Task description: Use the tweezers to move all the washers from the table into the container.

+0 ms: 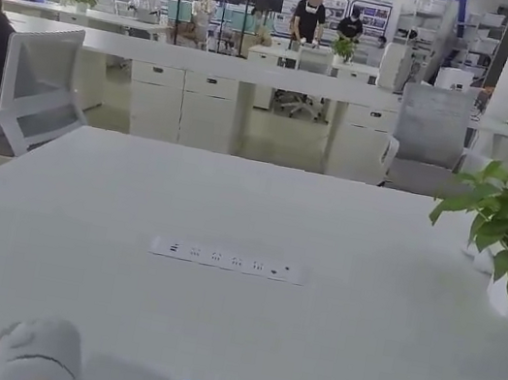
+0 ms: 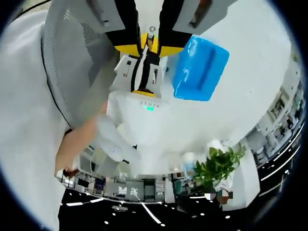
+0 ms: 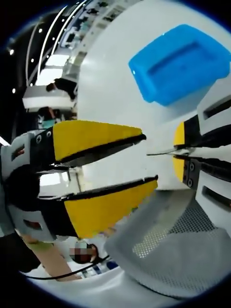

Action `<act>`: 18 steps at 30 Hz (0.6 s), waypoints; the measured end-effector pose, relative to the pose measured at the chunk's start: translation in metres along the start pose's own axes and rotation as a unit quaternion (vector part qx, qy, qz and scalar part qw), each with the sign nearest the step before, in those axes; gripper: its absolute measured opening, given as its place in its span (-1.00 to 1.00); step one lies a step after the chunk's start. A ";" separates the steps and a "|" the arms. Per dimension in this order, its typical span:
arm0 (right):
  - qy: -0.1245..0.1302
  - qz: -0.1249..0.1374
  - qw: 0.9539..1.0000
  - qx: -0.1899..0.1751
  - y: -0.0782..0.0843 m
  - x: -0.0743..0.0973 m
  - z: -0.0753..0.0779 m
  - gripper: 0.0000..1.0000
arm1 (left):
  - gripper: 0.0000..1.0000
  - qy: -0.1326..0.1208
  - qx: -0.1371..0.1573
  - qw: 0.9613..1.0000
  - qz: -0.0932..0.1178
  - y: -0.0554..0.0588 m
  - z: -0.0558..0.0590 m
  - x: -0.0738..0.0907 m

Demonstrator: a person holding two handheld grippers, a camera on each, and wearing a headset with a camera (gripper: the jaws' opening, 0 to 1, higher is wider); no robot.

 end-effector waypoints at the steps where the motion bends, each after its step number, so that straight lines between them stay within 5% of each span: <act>1: 0.000 0.002 1.000 -0.005 0.000 0.000 0.001 -0.96 | -0.67 -0.020 0.022 0.999 0.028 0.001 0.000 0.004; 3: 0.000 0.009 1.000 -0.017 0.001 0.001 0.001 -0.96 | -0.50 -0.041 0.057 0.995 0.067 0.004 0.002 0.008; 6: -0.005 0.045 0.997 -0.058 -0.001 0.003 0.001 -0.95 | -0.15 -0.091 0.135 0.976 0.146 0.011 0.008 0.014; 7: -0.003 0.058 0.996 -0.070 -0.002 0.005 0.002 -0.95 | 0.02 -0.111 0.159 0.966 0.168 0.015 0.012 0.013; 9: 0.000 0.073 0.994 -0.084 -0.005 0.011 0.005 -0.95 | 0.24 -0.138 0.181 0.957 0.180 0.021 0.017 0.011; 11: 0.005 0.075 0.993 -0.092 -0.006 0.017 0.009 -0.95 | 0.51 -0.174 0.199 0.944 0.198 0.026 0.022 0.007; 12: 0.007 0.078 0.992 -0.096 -0.007 0.019 0.011 -0.95 | 0.62 -0.191 0.218 0.934 0.210 0.028 0.023 0.005; 15: 0.012 0.087 0.990 -0.110 -0.008 0.029 0.016 -0.95 | 0.96 -0.231 0.226 0.920 0.222 0.033 0.025 0.000; 17: 0.019 0.088 0.990 -0.113 -0.008 0.035 0.019 -0.95 | 0.98 -0.245 0.231 0.915 0.223 0.035 0.027 -0.002; 18: 0.020 0.086 0.989 -0.116 -0.008 0.037 0.020 -0.95 | 0.98 -0.257 0.233 0.909 0.231 0.035 0.025 -0.001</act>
Point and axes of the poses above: the centre of the closed fingertips' face, and the gripper's own axes: x roughly backward along the fingers, z roughly to its right, y roughly out of its underside, the point moved 6 cm from there along x, roughly backward along the fingers, and after that the axes turned 4 degrees about -z, right-handed, at the moved point
